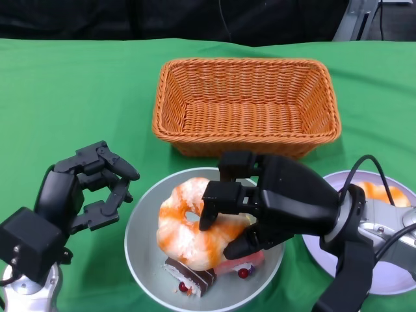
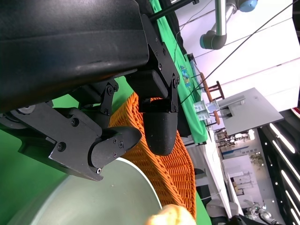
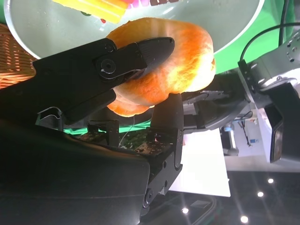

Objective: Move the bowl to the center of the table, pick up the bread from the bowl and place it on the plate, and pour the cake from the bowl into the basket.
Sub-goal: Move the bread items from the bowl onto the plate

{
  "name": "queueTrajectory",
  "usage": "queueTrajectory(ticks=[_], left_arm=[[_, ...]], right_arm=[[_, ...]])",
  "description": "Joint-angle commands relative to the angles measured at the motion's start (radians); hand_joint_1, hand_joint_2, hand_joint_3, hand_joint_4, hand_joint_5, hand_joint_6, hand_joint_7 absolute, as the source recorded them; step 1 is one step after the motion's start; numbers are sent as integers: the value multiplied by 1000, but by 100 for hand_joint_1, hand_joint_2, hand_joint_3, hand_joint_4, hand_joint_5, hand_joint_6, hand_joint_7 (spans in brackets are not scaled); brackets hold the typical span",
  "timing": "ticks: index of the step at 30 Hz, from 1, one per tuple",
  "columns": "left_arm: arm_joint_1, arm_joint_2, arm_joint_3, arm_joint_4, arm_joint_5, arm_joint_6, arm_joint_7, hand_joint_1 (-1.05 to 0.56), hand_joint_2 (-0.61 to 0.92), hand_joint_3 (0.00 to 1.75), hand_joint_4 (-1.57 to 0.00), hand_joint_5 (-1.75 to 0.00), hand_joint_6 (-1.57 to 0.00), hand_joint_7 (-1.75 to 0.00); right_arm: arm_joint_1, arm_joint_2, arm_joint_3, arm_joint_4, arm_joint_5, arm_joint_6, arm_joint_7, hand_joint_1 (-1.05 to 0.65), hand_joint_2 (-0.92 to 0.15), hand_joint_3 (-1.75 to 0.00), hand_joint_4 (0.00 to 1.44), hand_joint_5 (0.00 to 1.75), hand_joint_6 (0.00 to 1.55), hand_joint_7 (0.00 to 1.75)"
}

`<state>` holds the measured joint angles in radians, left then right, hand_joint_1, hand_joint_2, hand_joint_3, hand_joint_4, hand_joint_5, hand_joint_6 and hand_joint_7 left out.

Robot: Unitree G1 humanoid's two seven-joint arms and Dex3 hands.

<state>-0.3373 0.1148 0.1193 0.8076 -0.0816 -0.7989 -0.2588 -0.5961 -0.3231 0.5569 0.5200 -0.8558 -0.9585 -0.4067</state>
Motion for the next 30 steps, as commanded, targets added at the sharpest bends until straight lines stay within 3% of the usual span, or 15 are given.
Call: queueTrajectory(ticks=[1, 11, 17, 21, 23, 30], left_arm=[[-4, 21, 4, -1, 3, -7, 4, -5, 64, 86, -76, -149, -79, -122], [-4, 21, 4, -1, 3, -6, 4, -5, 64, 85, -76, -149, -79, -122], [-14, 25, 11, 23, -13, -14, -11, -3, 65, 86, -78, -151, -80, -121], [-31, 32, 11, 49, -6, -21, -7, -2, 64, 87, -77, -152, -81, -121], [-38, 30, 11, 58, -4, -24, -3, -3, 63, 88, -77, -153, -81, -121], [-55, 24, 14, 83, -13, -32, -8, -1, 62, 90, -76, -153, -81, -120]], right_arm=[[24, -13, -31, -17, 34, -16, 2, -27, -91, -19, 67, 154, 54, 141], [31, -6, -46, -19, 34, -22, 17, -27, -92, -17, 69, 151, 56, 137], [89, -37, -124, -61, 92, -11, 26, -25, -88, -14, 74, 151, 68, 119], [162, -83, -236, -68, 125, 3, -33, -21, -83, -12, 77, 144, 76, 106], [194, -96, -278, -86, 132, 22, -41, -25, -86, -13, 79, 140, 79, 101], [296, -140, -403, -138, 161, 64, -65, -25, -87, -13, 76, 151, 79, 105]])
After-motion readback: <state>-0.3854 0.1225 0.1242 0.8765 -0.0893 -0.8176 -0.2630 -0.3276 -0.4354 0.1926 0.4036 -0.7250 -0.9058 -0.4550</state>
